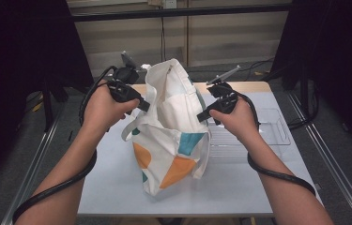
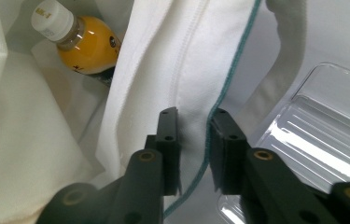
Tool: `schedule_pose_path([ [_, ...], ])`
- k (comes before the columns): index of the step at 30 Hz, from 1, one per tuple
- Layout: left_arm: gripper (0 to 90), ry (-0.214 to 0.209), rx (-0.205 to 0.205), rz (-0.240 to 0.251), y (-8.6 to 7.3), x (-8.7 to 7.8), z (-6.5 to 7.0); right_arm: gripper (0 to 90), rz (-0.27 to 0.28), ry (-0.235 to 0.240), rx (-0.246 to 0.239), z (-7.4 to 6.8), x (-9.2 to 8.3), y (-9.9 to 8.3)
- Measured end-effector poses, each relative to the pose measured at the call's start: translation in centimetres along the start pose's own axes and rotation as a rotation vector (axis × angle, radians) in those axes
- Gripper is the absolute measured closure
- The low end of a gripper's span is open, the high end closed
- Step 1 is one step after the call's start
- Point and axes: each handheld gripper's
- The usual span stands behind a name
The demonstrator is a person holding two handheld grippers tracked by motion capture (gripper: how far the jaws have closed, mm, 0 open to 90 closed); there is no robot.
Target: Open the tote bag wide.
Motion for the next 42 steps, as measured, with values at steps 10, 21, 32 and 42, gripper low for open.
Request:
schedule_pose_path([
  [10, 87.5, 0.005, -0.019, -0.013, -0.9, -0.1, -1.3, 78.8, -0.016, -0.012, -0.006, 0.2, 0.1, 0.0],
  [21, 87.4, -0.013, -0.052, -0.041, -2.3, 0.8, -2.9, 80.4, -0.032, -0.007, 0.005, 0.8, 0.6, -0.7],
  [32, 87.3, 0.005, -0.046, -0.060, -3.0, 1.3, -3.2, 80.4, -0.036, -0.012, 0.003, 0.4, 1.1, -0.7],
  [42, 86.9, 0.007, -0.068, -0.069, -3.8, 1.9, -4.2, 80.2, -0.039, -0.016, 0.011, 0.8, 1.5, -0.9],
])
Point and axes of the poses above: each handheld gripper's, and its own axes: x roughly forward along the jaws, y roughly out of its top, z roughly to its right, and after that the axes turned 5 degrees about -z, right-handed
